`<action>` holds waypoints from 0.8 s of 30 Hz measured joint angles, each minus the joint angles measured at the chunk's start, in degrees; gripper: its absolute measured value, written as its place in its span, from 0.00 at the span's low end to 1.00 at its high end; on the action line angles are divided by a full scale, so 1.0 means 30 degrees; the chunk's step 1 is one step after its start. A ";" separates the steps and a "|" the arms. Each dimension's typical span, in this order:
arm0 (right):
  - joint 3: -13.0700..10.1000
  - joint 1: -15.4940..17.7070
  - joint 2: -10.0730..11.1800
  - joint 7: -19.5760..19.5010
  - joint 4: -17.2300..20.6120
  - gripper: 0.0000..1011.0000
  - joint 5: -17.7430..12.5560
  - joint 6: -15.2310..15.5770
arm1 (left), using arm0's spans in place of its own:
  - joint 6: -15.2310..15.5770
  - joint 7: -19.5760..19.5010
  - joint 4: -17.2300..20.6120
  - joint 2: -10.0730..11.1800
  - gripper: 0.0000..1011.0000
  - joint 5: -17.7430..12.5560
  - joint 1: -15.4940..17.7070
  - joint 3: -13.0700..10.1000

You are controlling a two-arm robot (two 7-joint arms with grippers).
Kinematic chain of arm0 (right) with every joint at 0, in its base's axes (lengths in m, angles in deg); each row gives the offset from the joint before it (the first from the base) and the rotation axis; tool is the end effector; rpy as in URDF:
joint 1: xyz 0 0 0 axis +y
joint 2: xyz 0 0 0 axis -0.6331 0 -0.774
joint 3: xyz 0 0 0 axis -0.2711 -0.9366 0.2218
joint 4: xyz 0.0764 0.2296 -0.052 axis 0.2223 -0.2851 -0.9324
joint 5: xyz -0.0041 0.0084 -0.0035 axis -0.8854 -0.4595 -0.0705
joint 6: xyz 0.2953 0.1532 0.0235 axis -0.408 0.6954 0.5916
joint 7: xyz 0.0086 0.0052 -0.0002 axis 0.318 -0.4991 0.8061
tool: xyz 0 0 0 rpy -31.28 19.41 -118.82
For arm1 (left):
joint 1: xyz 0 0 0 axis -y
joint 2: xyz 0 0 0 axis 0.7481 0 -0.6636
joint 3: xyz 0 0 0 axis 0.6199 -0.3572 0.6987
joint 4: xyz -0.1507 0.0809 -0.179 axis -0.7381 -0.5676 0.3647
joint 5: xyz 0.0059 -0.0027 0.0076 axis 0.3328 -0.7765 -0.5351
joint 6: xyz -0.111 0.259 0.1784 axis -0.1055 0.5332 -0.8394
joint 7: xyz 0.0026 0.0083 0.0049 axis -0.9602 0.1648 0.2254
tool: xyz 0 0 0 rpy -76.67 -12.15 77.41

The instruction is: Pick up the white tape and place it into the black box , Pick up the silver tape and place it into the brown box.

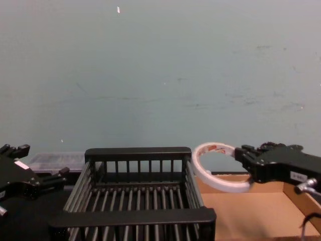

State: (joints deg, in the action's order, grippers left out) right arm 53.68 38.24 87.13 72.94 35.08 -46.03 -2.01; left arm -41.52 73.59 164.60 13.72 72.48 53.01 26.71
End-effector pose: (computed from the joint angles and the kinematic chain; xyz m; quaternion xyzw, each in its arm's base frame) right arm 0.3927 0.0156 -0.2329 -0.0646 -0.0224 -0.4698 0.8801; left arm 0.3745 0.0520 -0.2726 0.1416 -0.1325 0.5799 0.7913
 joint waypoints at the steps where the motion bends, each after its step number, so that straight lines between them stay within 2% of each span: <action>1: 0.0053 -0.0084 -0.0030 0.0006 -0.0049 0.10 0.0045 0.0004 | 0.0000 0.0000 -0.0001 0.0000 0.99 0.0001 0.0001 0.0001; 24: 0.1166 -0.2676 -0.1434 -0.0003 -0.2471 0.10 0.1057 0.0272 | 0.0000 0.0000 0.0000 0.0000 0.99 0.0001 0.0000 0.0000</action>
State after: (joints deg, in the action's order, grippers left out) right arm 57.18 30.22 82.83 72.94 27.67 -42.86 -1.19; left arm -41.52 73.59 164.60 13.72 72.48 53.01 26.71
